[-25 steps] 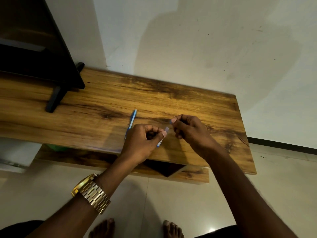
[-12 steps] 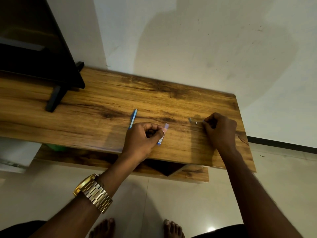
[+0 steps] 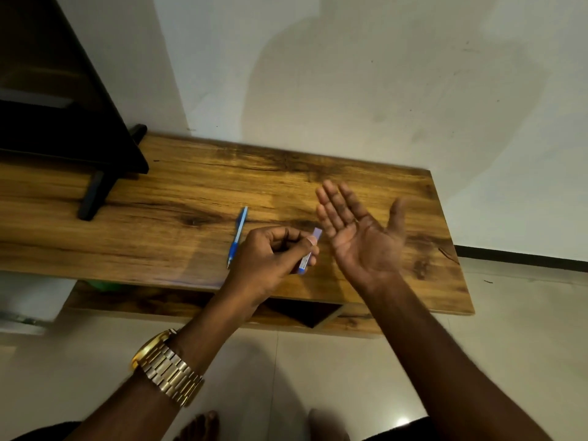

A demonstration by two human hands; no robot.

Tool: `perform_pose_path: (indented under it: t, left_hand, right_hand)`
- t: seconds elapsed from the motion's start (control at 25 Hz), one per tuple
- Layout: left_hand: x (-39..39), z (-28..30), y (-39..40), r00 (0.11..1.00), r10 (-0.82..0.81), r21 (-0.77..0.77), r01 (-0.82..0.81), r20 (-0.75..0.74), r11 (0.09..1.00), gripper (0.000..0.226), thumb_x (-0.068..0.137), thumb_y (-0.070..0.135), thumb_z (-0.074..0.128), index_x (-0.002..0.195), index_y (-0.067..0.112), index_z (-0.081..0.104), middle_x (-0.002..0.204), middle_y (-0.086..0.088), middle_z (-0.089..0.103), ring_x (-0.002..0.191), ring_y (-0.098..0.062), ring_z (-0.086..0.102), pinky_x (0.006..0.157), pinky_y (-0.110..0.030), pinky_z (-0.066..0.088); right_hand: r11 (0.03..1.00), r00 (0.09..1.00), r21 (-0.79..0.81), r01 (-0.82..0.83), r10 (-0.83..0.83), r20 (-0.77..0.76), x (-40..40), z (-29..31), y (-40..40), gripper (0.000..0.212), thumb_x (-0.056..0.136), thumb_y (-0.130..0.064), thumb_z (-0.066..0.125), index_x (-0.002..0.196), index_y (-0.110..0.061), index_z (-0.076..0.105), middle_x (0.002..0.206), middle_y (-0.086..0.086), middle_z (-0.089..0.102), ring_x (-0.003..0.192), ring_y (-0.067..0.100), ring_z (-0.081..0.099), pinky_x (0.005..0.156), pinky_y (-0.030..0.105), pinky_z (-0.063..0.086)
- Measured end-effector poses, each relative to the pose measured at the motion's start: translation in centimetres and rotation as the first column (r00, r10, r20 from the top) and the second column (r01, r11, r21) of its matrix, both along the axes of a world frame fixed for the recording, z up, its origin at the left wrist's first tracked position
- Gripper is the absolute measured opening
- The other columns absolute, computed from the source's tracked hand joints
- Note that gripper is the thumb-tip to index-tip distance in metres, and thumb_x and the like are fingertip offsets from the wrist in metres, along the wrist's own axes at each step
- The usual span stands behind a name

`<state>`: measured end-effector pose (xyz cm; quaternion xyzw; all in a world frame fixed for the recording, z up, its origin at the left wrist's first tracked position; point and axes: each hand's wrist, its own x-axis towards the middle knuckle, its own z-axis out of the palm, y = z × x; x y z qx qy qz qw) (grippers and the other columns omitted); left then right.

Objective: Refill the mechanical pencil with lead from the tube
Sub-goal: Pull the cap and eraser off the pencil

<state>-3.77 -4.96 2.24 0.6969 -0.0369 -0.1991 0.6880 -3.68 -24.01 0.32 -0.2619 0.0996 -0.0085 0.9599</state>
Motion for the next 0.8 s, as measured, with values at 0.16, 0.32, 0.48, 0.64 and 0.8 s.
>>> perform_pose_path:
  t: [0.16,0.32,0.48,0.64,0.8]
  left_hand:
    - [-0.5,0.3,1.1,0.999,-0.025,0.119,0.031,-0.044,0.992,0.018,0.090,0.036,0.082,0.088,0.019,0.087,0.082,-0.004,0.084,0.073,-0.012,0.080,0.062,-0.019,0.060]
    - [1.4,1.4,0.9,0.995,0.015,0.176,0.003,-0.100,0.984,0.016,0.086,0.036,0.087,0.085,0.020,0.088,0.079,-0.007,0.083,0.064,-0.006,0.074,0.051,-0.016,0.053]
    - [2.4,2.5,-0.6,0.986,-0.030,0.229,0.067,-0.163,0.971,0.016,0.084,0.033,0.086,0.081,0.017,0.089,0.070,-0.005,0.080,0.055,-0.003,0.067,0.047,-0.014,0.050]
    - [2.9,3.3,-0.6,0.990,-0.054,0.332,0.094,-0.130,0.938,0.018,0.082,0.035,0.087,0.077,0.017,0.088,0.065,-0.004,0.078,0.047,-0.001,0.063,0.043,-0.013,0.048]
    - [2.9,3.3,-1.8,0.989,-0.100,0.346,0.132,-0.110,0.929,0.016,0.084,0.032,0.087,0.076,0.019,0.087,0.067,-0.005,0.080,0.048,0.000,0.065,0.043,-0.012,0.048]
  right_hand:
    - [0.965,0.994,0.243,-0.098,0.082,0.074,1.2,-0.5,5.0,0.111,0.100,-0.085,0.025,0.166,0.004,0.032,0.171,0.027,0.036,0.159,0.040,0.035,0.131,0.049,0.025]
    - [0.937,0.971,0.313,-0.156,0.087,0.224,1.8,-0.9,4.2,0.113,0.101,-0.086,0.025,0.169,0.005,0.020,0.173,0.026,0.023,0.160,0.039,0.025,0.131,0.048,0.019]
    - [0.934,0.973,0.331,-0.134,0.061,0.221,1.5,-1.3,3.2,0.112,0.101,-0.085,0.027,0.162,0.010,0.026,0.171,0.027,0.025,0.159,0.039,0.027,0.130,0.048,0.022]
    - [0.917,0.975,0.391,-0.082,-0.008,0.224,1.0,-2.1,4.2,0.113,0.101,-0.085,0.026,0.168,0.007,0.018,0.168,0.029,0.026,0.162,0.042,0.023,0.127,0.049,0.025]
    - [0.926,0.981,0.376,-0.021,-0.054,0.186,0.7,-2.4,3.1,0.114,0.102,-0.083,0.024,0.163,0.013,0.028,0.171,0.032,0.026,0.166,0.044,0.020,0.125,0.050,0.030]
